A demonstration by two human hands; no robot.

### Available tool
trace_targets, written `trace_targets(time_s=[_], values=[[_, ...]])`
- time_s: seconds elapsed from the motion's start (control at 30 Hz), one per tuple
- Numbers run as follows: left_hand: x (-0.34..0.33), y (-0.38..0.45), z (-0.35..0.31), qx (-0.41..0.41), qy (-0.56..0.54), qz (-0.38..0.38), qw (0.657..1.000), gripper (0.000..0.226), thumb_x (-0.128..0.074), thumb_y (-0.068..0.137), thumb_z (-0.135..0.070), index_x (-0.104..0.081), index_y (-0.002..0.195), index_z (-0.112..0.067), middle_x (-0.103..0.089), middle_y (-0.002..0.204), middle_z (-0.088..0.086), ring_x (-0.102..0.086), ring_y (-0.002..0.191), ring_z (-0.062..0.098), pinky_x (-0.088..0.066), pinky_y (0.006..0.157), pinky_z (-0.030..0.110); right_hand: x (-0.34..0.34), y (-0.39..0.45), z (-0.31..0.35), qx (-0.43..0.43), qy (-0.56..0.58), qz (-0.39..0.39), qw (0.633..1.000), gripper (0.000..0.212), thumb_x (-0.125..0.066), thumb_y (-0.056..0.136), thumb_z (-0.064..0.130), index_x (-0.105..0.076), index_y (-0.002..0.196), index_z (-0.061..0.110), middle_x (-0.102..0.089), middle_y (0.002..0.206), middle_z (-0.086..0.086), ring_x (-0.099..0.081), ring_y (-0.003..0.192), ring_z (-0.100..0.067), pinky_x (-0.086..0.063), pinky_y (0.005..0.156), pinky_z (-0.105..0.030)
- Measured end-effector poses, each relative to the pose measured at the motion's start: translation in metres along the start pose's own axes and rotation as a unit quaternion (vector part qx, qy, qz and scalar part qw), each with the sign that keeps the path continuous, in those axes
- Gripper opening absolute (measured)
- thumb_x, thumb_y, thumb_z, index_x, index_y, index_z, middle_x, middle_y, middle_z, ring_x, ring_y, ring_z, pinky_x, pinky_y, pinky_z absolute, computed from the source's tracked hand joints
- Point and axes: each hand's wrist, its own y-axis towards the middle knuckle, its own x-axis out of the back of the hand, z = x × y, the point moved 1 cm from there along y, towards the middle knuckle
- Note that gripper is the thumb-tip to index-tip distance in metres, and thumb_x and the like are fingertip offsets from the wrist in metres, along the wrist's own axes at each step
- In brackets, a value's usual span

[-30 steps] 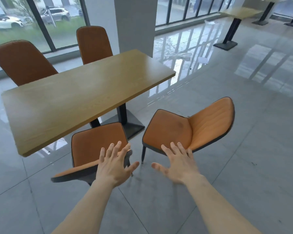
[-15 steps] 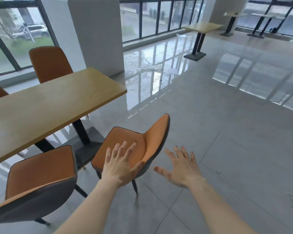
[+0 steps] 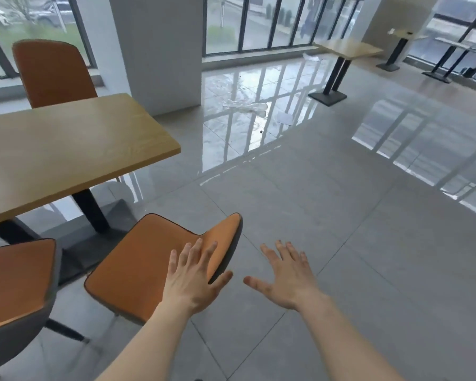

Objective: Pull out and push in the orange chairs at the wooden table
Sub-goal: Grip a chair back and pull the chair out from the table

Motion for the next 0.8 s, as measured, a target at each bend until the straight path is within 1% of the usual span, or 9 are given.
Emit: trace_targets(time_s=[0.2,0.23,0.33,0.37,0.4,0.47,0.53,0.67,0.8], values=[[-0.015,0.029,-0.003,0.105,-0.041,-0.02,0.993,0.083,-0.014,0.086,-0.086,0.002,0.158,-0.047,0.002,0.171,-0.004,0.008,0.157,0.023,0.014,0.124,0.049,0.027,0.08,-0.005,0.107,-0.031,0.021,0.994,0.107,-0.033,0.08,0.094,0.0,0.165,0.037,0.004,0.175,-0.004,0.013,0.16,-0.025,0.004,0.128,-0.052],[-0.017,0.028,0.001,0.112,-0.043,-0.025,0.992,0.083,-0.012,0.086,-0.087,0.003,0.158,-0.047,0.002,0.171,-0.004,0.008,0.157,0.023,0.013,0.124,0.05,0.024,0.087,-0.002,0.117,-0.053,0.031,0.991,0.108,-0.034,0.08,0.094,0.0,0.165,0.036,0.003,0.175,-0.004,0.012,0.16,-0.025,0.003,0.128,-0.051],[-0.014,0.019,0.005,0.12,-0.026,0.002,0.992,0.081,-0.011,0.087,-0.086,0.005,0.157,-0.048,0.003,0.171,-0.004,0.008,0.157,0.023,0.012,0.124,0.05,0.029,0.096,0.001,0.134,-0.034,0.015,0.99,0.112,-0.037,0.077,0.096,-0.008,0.165,0.033,-0.001,0.175,-0.004,0.009,0.16,-0.026,0.002,0.129,-0.051],[-0.034,0.023,-0.001,0.213,-0.051,-0.024,0.975,0.081,-0.01,0.087,-0.087,0.005,0.157,-0.049,0.003,0.171,-0.004,0.008,0.157,0.023,0.013,0.124,0.05,0.026,0.141,0.004,0.225,-0.07,0.051,0.971,0.113,-0.039,0.076,0.096,-0.01,0.165,0.032,-0.003,0.175,-0.003,0.007,0.16,-0.026,0.001,0.129,-0.05],[-0.051,0.026,-0.014,0.322,-0.07,-0.007,0.944,0.081,-0.01,0.086,-0.088,0.006,0.156,-0.05,0.003,0.171,-0.004,0.008,0.157,0.022,0.013,0.123,0.049,0.021,0.182,0.01,0.311,-0.108,0.084,0.941,0.113,-0.041,0.075,0.096,-0.011,0.164,0.033,-0.005,0.175,-0.003,0.006,0.16,-0.026,0.0,0.129,-0.05],[-0.057,0.02,-0.013,0.313,-0.089,-0.047,0.944,0.081,-0.009,0.086,-0.088,0.006,0.156,-0.051,0.002,0.171,-0.005,0.006,0.156,0.021,0.012,0.124,0.049,0.022,0.192,0.018,0.345,-0.127,0.078,0.927,0.115,-0.043,0.072,0.098,-0.01,0.163,0.036,-0.009,0.174,-0.002,0.003,0.16,-0.026,-0.002,0.129,-0.051],[-0.06,0.012,-0.01,0.333,-0.079,-0.041,0.939,0.081,-0.008,0.085,-0.089,0.004,0.156,-0.051,0.001,0.171,-0.006,0.005,0.156,0.021,0.01,0.125,0.05,0.018,0.194,0.022,0.375,-0.139,0.079,0.913,0.12,-0.043,0.067,0.101,-0.009,0.163,0.039,-0.009,0.174,-0.001,0.003,0.16,-0.027,0.0,0.129,-0.051],[-0.087,0.018,-0.036,0.385,-0.117,-0.061,0.914,0.095,0.003,0.072,-0.097,0.001,0.156,-0.052,-0.002,0.171,-0.008,0.004,0.156,0.019,0.009,0.125,0.049,0.015,0.226,0.021,0.436,-0.202,0.083,0.873,0.126,-0.038,0.061,0.105,-0.01,0.163,0.038,-0.01,0.174,-0.002,0.002,0.16,-0.028,0.001,0.128,-0.054],[-0.102,0.016,-0.05,0.423,-0.113,-0.088,0.895,0.091,-0.004,0.079,-0.093,-0.012,0.157,-0.047,-0.02,0.167,-0.007,-0.009,0.155,0.02,0.005,0.126,0.048,0.001,0.233,0.021,0.472,-0.226,0.103,0.846,0.118,-0.036,0.067,0.103,-0.016,0.163,0.037,-0.014,0.173,0.0,-0.002,0.16,-0.026,0.0,0.129,-0.054]])
